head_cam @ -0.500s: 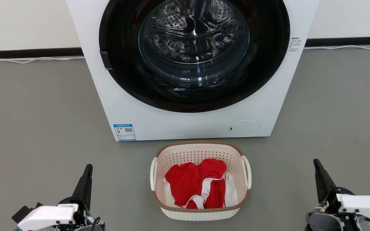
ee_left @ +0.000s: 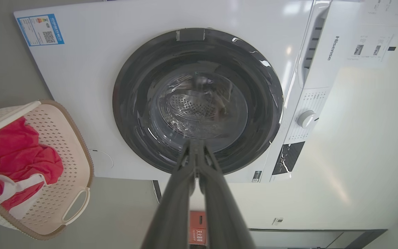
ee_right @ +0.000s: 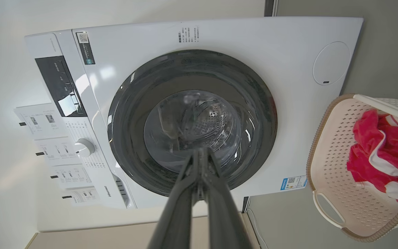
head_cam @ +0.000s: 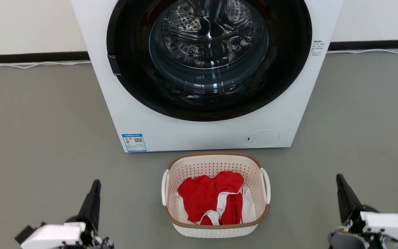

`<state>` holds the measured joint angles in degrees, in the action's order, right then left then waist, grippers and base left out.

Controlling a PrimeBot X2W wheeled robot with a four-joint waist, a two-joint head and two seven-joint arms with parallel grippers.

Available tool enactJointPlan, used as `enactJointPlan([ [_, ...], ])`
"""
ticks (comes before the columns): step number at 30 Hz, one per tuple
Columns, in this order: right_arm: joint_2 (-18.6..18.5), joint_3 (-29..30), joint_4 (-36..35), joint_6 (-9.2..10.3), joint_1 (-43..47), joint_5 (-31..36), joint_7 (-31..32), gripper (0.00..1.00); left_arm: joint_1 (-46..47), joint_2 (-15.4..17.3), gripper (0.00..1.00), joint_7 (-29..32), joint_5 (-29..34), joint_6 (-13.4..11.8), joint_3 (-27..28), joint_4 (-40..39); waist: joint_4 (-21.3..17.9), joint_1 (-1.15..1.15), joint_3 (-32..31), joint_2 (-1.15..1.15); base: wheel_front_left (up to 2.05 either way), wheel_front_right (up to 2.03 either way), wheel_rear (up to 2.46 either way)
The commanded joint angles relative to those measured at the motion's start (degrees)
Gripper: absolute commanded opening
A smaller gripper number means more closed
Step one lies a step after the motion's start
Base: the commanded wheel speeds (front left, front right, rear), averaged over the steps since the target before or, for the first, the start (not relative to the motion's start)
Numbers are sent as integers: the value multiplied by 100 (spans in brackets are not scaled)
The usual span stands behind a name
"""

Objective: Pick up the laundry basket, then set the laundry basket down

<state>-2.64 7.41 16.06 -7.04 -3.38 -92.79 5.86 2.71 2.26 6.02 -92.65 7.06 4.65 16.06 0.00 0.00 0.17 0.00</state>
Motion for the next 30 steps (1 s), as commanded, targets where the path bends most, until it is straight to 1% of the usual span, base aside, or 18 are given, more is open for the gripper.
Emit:
enactJointPlan([
  [1, 1, 0, 4, 0, 3, 0, 0, 100, -2, -1, 100, 0, 0, 0, 0, 5, 0, 0, 0, 0, 0, 0, 0],
  [5, 19, -34, 56, -1, 92, 16, -44, 100, -82, -24, 100, -39, -1, 1, -41, 80, -1, 1, 3, 0, 0, 0, 0],
  [9, 17, -71, -11, -2, 119, 53, -111, 100, -92, -22, 100, -108, -1, 2, -111, 45, 1, 12, -9, 0, 0, 0, 0],
  [13, 16, -106, -76, -4, 154, 116, -177, 100, -109, -19, 100, -177, 2, 4, -179, 10, 1, 1, -2, 0, 0, 0, 0],
  [18, 14, -138, -144, -6, 179, 310, -261, 100, -113, -15, 100, -262, 112, 5, -250, -2, 2, 0, 1, 0, 0, 0, 0],
  [23, 13, -159, -217, -7, 191, 678, -344, 100, -115, -11, 100, -346, 317, 7, -270, 9, 0, 0, -2, 0, 0, 0, 0],
  [30, 10, -190, -338, -10, 189, 1443, -461, 100, -106, -7, 100, -464, 739, -10, -258, 25, 3, 0, -3, 0, 0, 0, 0],
])
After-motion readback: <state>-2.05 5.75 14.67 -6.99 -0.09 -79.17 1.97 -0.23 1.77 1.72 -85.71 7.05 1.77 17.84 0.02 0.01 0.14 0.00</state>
